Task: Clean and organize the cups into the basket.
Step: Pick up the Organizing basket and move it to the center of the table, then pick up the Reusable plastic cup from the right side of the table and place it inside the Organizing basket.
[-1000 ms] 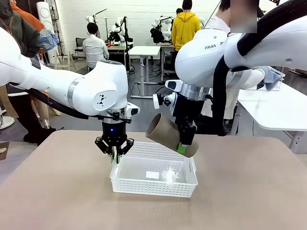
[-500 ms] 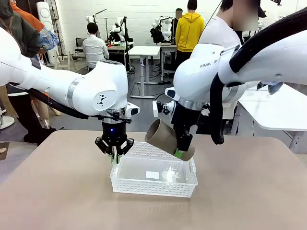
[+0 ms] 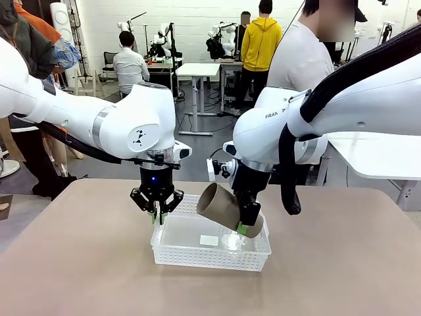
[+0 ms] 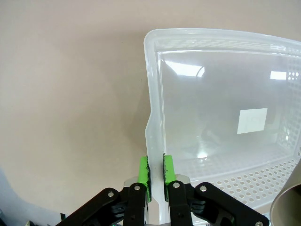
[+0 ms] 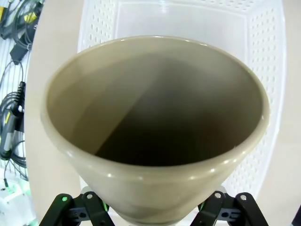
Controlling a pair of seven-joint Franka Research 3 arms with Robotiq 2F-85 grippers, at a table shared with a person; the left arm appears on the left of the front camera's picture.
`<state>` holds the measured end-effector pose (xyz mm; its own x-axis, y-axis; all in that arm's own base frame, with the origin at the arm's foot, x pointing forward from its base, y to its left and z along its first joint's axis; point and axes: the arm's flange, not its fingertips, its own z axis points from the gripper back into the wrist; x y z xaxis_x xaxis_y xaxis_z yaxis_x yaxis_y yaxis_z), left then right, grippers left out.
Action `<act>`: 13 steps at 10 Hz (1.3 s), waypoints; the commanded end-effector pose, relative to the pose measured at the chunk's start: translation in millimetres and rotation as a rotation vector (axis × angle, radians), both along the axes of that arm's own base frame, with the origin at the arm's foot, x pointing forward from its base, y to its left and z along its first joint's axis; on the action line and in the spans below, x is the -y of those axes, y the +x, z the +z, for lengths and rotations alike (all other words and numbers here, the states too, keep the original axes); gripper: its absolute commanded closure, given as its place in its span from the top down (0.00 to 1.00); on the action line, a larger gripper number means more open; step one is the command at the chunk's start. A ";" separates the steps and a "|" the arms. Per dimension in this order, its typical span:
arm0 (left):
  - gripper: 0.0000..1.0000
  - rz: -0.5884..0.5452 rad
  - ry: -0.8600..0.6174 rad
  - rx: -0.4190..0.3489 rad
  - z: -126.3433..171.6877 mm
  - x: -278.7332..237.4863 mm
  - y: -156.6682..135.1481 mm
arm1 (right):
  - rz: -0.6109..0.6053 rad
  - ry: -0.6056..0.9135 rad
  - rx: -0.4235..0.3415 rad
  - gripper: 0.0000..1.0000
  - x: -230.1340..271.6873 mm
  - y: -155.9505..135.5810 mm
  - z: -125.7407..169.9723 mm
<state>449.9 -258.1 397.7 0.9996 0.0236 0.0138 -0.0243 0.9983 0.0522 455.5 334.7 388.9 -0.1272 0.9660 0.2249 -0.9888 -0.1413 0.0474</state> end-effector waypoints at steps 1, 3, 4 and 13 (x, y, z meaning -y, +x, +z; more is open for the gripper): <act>0.00 0.012 0.000 0.005 -0.3 2.4 -1.0 | 0.027 0.051 -0.027 0.81 5.2 -2.7 -10.5; 0.00 0.012 0.000 0.005 -0.3 2.4 -1.0 | 0.047 0.044 -0.074 0.81 3.9 -2.0 -21.3; 0.00 0.012 0.000 0.005 -0.3 2.4 -1.0 | 0.049 0.043 -0.081 0.81 3.8 -1.5 -24.2; 0.00 0.012 0.000 0.005 -0.3 2.4 -1.0 | 0.072 0.042 -0.146 1.00 7.9 -2.3 -32.2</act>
<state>449.9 -258.2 397.7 0.9996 0.0236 0.0136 -0.0242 0.9983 0.0521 451.5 328.8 355.6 -0.1498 0.9541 0.2593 -0.9654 -0.1978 0.1699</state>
